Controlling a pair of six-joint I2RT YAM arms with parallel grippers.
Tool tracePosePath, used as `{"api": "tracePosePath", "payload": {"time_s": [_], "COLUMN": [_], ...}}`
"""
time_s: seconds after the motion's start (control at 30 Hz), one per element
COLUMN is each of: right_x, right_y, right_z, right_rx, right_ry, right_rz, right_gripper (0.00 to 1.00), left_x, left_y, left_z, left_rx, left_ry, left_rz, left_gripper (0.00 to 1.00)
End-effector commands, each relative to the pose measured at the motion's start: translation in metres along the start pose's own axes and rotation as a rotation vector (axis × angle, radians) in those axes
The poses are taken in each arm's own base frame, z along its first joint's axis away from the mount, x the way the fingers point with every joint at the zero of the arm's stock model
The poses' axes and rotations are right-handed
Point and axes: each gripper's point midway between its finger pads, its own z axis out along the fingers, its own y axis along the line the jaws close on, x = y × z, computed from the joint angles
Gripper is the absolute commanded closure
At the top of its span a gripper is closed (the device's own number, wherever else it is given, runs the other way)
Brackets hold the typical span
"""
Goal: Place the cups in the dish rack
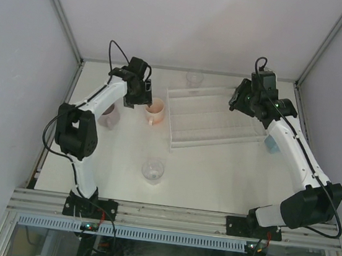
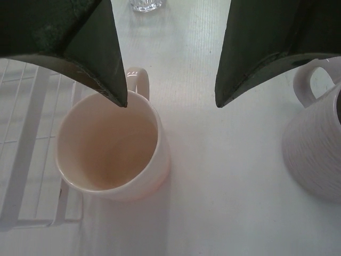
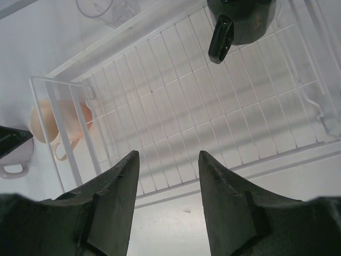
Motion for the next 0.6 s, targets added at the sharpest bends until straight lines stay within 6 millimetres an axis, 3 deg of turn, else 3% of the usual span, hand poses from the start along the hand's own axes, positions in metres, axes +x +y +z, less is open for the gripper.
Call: {"api": "tracePosePath", "payload": {"time_s": [0.0, 0.23, 0.57], "right_x": [-0.011, -0.011, -0.009], "right_y": [0.005, 0.004, 0.004], "right_z": [-0.013, -0.016, -0.02], "right_rx": [-0.04, -0.044, -0.047], "right_ry": [-0.047, -0.045, -0.048], "right_rz": [-0.005, -0.007, -0.016], "right_gripper": [0.52, 0.52, 0.54], "left_x": [-0.011, -0.006, -0.008], "left_y": [-0.001, -0.001, -0.005], "left_z": [0.001, 0.02, 0.034], "left_rx": [-0.011, -0.02, -0.021], "left_ry": [-0.025, -0.002, -0.012], "left_rz": [0.013, 0.016, -0.006], "left_gripper": [0.3, 0.38, 0.64]}}
